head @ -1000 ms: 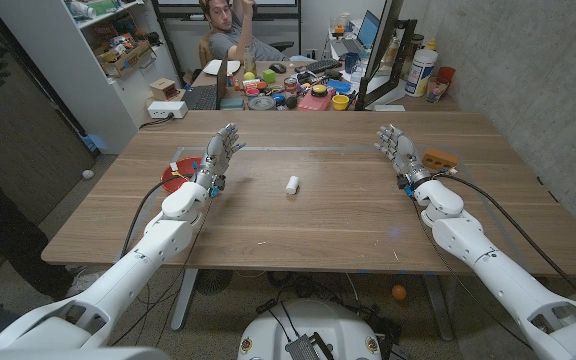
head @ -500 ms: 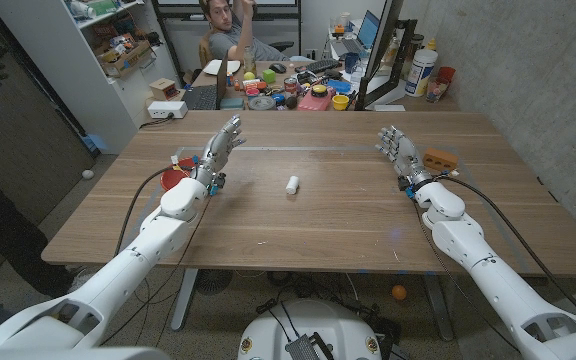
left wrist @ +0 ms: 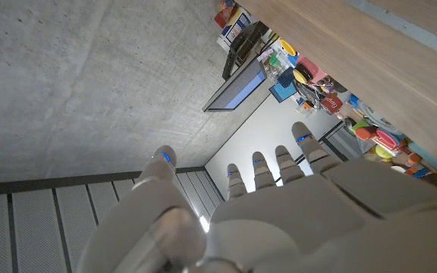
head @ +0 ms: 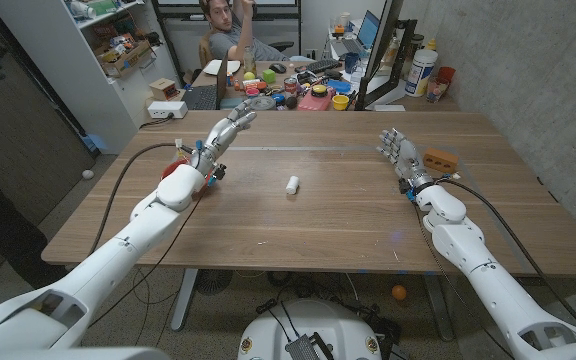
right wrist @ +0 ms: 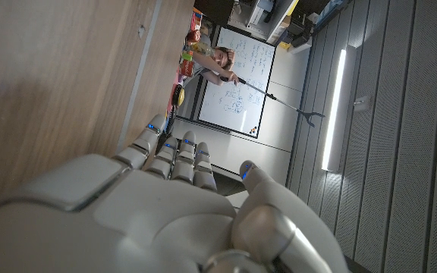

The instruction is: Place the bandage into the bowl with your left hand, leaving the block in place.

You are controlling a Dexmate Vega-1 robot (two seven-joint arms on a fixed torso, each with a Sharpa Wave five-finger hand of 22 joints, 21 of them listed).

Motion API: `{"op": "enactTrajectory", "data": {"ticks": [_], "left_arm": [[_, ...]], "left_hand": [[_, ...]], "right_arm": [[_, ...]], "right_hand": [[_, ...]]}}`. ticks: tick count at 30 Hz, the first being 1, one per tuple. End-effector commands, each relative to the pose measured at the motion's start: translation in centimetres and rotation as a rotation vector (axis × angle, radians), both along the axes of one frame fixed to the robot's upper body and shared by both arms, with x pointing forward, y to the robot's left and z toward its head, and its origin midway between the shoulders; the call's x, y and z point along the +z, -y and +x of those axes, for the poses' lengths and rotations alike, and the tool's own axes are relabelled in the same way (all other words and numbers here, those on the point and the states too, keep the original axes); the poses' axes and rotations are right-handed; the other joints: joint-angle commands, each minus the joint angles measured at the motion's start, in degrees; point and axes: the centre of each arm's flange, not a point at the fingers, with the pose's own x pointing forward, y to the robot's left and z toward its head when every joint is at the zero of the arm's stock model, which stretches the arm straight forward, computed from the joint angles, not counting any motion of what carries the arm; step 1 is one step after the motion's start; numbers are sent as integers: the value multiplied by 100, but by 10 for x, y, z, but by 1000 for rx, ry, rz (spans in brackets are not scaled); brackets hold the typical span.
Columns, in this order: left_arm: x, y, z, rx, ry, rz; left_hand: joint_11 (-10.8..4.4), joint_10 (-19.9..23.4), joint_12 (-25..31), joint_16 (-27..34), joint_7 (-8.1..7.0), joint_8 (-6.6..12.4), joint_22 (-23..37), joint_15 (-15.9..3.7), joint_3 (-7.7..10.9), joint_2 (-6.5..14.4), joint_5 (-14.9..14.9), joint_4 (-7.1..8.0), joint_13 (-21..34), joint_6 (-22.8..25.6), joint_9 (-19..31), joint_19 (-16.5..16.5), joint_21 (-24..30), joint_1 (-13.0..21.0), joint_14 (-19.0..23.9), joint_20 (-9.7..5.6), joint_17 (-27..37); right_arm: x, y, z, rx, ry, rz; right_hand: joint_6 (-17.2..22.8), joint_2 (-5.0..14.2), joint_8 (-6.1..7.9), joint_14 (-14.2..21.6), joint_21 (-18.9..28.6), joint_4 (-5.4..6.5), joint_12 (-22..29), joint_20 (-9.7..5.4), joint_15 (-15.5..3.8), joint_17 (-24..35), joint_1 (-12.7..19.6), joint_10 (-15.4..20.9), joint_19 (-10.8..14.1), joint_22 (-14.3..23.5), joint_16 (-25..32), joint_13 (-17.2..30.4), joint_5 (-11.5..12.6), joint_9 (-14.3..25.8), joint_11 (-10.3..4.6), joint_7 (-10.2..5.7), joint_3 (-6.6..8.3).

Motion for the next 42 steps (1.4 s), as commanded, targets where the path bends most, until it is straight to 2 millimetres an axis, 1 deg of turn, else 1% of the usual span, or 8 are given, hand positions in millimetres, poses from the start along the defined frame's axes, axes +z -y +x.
{"op": "enactTrajectory", "data": {"ticks": [1,2,7,17,20,24,33,42], "left_arm": [[33,15,-21,27,115,212],[40,18,-25,28,136,247],[54,28,-35,39,182,341],[71,45,-47,32,231,494],[74,49,-48,26,241,527],[77,54,-51,29,262,563],[83,74,-71,71,358,699],[82,88,-79,59,357,800]], "left_hand": [[-88,-10,-8,30,-65,-27,25,-4,4,-88,41,-88,28,-27,10,5,-21,82,42,92,15],[-100,-19,-11,33,-67,-31,26,3,0,-102,44,-108,29,-42,11,1,-30,110,53,97,16],[-135,-83,-29,23,-69,-57,32,35,-13,-156,66,-196,33,-141,16,-46,-82,242,28,134,22],[-122,-272,-76,-8,-68,-91,42,37,-30,-204,102,-301,39,-324,25,-129,-168,437,-97,164,30],[-129,-328,-83,-8,-69,-99,45,41,-27,-202,118,-335,41,-396,28,-157,-196,520,-122,172,32],[-96,-331,-74,-3,-69,-101,46,37,-27,-207,128,-358,42,-436,29,-163,-211,574,-127,131,33],[-112,-332,-59,6,-66,-83,48,35,-65,-266,138,-383,43,-445,33,-155,-231,621,-131,112,38],[-131,-298,-28,24,-66,-52,51,2,-142,-352,158,-399,45,-424,38,-110,-253,668,-126,58,46]], "right_arm": [[-3,1,-4,-4,3,7],[-3,1,-4,-5,4,7],[-4,1,-5,-6,4,11],[-8,4,-8,-10,4,19],[-9,4,-8,-10,5,21],[-9,5,-9,-11,7,22],[-9,7,-10,-16,11,20],[1,13,-12,-28,46,4]], "right_hand": [[47,373,25,57,-6,-6,43,-231,24,6,45,72,69,16,38,25,21,33,18,5,26],[50,374,26,56,-8,-4,42,-232,23,7,43,71,70,16,37,25,21,33,14,1,25],[54,373,27,58,-13,0,40,-231,18,8,36,66,72,16,38,25,20,33,7,0,22],[56,369,27,62,-22,-6,42,-228,27,5,36,75,76,16,36,25,21,33,13,1,20],[58,369,27,62,-25,-3,41,-225,28,6,31,76,78,16,36,25,20,33,9,2,18],[62,370,28,60,-30,-5,42,-222,34,5,32,78,79,17,34,25,21,33,26,1,18],[63,368,27,62,-39,-6,39,-222,27,4,29,76,81,17,33,25,21,34,6,-5,16],[72,360,30,75,-46,-22,39,-216,30,-2,39,79,92,17,33,25,21,34,0,-24,17]]}}
